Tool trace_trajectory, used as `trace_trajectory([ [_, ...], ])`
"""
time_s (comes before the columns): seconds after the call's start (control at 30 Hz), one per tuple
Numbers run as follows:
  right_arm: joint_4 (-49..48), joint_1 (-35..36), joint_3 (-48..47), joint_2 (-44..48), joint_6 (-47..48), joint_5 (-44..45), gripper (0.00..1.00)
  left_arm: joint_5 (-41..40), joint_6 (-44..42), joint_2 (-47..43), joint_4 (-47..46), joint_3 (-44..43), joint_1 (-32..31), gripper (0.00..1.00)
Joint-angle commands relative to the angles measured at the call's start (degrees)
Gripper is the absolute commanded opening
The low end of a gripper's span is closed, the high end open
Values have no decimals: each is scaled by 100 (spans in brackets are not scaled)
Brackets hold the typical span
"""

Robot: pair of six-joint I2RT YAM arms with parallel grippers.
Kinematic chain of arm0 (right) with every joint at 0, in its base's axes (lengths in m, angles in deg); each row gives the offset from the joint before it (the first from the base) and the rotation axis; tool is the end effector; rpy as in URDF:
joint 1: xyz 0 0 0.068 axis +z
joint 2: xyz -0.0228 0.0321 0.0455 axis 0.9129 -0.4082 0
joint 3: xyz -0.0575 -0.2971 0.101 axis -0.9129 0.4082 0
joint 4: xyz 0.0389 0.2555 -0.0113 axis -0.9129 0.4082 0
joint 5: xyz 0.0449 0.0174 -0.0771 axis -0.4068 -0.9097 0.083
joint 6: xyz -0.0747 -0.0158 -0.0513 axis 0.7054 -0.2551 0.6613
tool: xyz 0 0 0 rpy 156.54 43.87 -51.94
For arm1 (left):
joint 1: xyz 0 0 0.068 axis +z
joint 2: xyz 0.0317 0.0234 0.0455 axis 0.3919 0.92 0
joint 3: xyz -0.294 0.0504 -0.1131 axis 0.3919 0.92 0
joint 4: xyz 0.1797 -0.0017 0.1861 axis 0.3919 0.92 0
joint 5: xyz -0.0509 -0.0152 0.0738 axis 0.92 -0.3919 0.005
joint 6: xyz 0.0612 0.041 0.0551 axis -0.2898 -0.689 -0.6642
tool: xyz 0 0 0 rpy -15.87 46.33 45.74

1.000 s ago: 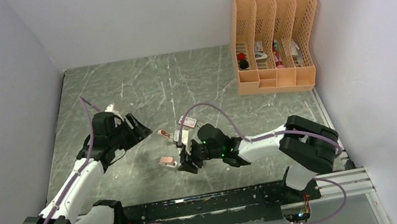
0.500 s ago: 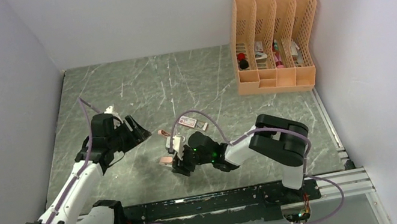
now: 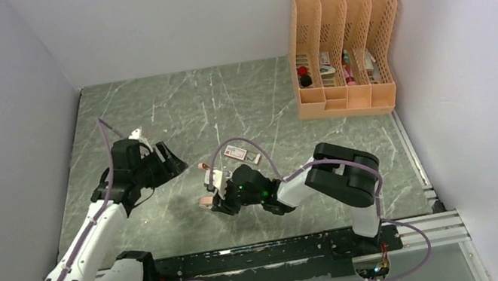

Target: Load the staples into the stapler

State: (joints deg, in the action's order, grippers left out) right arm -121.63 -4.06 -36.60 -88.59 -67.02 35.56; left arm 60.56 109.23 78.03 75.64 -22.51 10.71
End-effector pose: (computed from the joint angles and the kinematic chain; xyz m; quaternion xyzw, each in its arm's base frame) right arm 0.1716 0.3597 0.1417 -0.5227 0.6586 0.3300 0.4291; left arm 0.2048 -0.0628 0.2412 -0.1223 0.8972 -0.2498 0.3431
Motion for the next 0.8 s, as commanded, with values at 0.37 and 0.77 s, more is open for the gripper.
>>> trace_trajectory([
  [0.37,1486,-152,274,2372,290,45,0,1241,-733,-326,-84,-996,76,87],
  [0.77,4491,-767,-1011,4118,560,-1223,0,2416,-1694,-1855,-1937,-245,76,89],
])
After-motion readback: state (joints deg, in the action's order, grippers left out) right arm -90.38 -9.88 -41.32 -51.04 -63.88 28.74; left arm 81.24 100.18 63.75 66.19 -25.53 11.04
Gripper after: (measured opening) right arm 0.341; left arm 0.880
